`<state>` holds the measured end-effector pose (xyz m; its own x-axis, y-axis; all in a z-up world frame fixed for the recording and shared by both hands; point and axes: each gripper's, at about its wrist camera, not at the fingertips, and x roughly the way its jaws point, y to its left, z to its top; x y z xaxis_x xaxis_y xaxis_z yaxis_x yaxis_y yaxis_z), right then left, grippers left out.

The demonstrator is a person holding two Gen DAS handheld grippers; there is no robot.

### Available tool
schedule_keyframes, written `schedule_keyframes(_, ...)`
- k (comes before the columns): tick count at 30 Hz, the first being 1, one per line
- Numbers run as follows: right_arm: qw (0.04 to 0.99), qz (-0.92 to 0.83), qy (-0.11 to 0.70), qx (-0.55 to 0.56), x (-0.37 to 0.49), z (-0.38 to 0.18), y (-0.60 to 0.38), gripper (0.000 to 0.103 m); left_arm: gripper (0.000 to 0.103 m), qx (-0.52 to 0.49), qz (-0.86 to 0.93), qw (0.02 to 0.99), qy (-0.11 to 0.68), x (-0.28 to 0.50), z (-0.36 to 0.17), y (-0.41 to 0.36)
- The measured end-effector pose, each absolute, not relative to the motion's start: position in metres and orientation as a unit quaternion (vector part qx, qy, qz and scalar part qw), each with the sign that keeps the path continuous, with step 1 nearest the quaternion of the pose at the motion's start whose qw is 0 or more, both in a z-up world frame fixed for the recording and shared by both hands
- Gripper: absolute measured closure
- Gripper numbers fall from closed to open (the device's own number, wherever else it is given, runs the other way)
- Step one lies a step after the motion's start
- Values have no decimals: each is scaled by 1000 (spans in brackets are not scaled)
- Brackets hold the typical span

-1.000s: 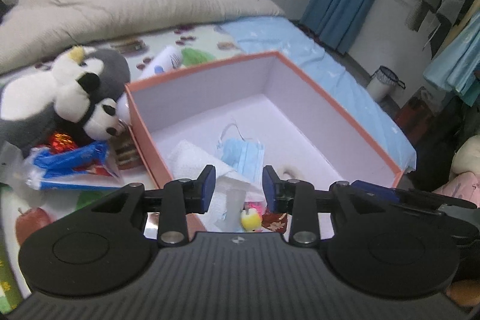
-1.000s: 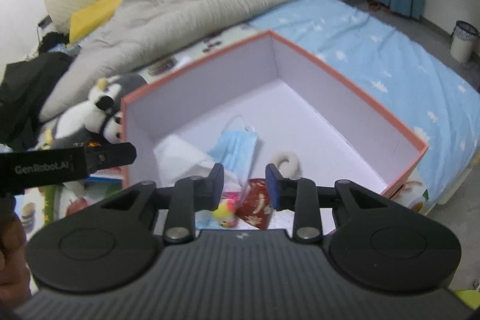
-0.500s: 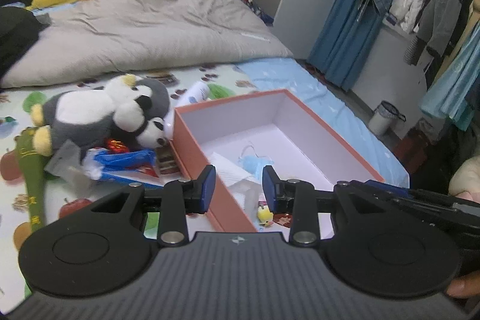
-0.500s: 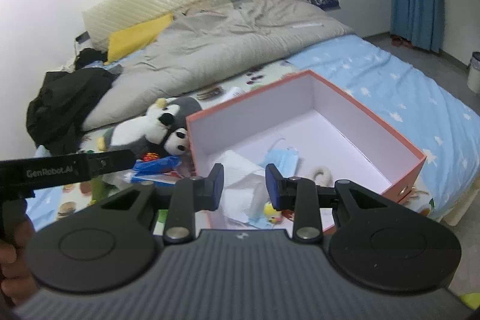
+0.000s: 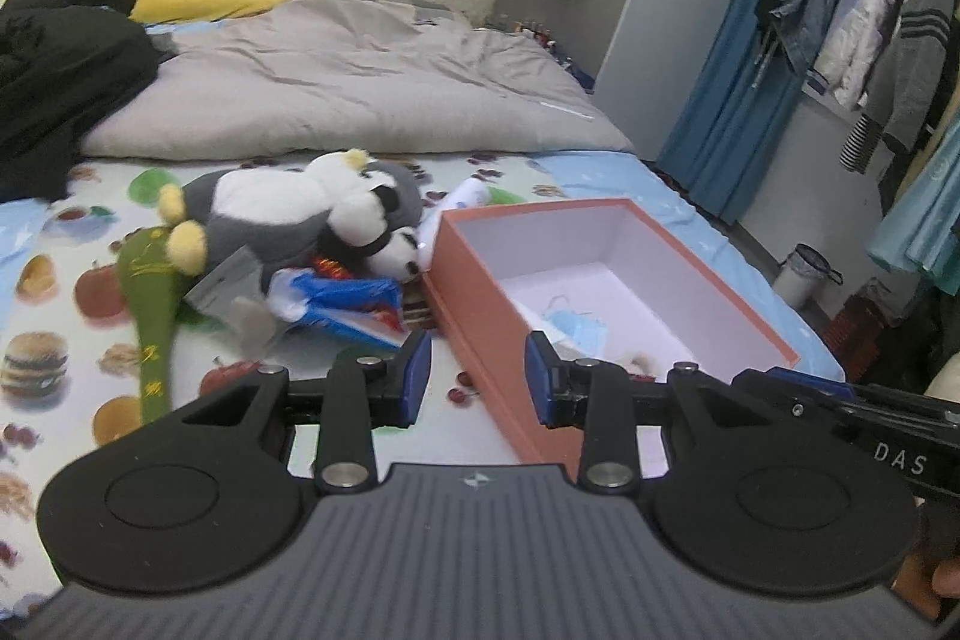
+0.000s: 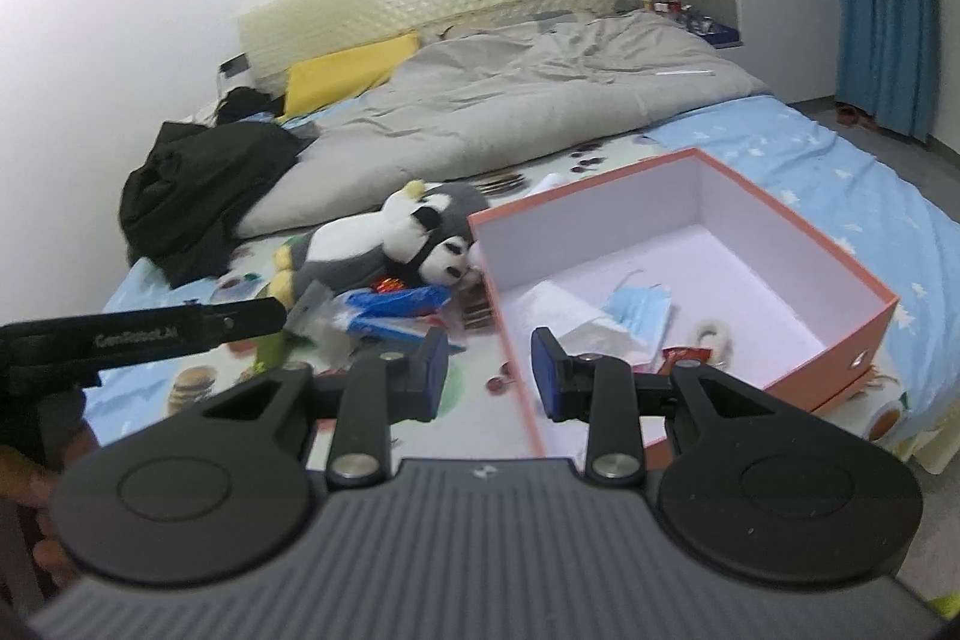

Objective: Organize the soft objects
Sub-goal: 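Open both grippers to drop the items into the box and withdraw, then move both tools toward the clear zip bag and blue snack bag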

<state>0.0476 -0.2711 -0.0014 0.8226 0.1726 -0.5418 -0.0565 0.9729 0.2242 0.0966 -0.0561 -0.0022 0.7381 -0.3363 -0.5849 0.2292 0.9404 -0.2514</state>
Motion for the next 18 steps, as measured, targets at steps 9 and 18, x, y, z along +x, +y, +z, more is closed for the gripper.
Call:
schedule_keyframes(9, 947, 105, 295, 77, 37, -10, -236, 68, 63, -96, -115, 931, 332, 72, -16, -25)
schedule_keyframes(18, 940, 139, 308, 44, 26, -23, -203, 68, 58, -111, -87, 930, 340, 51, -35, -1)
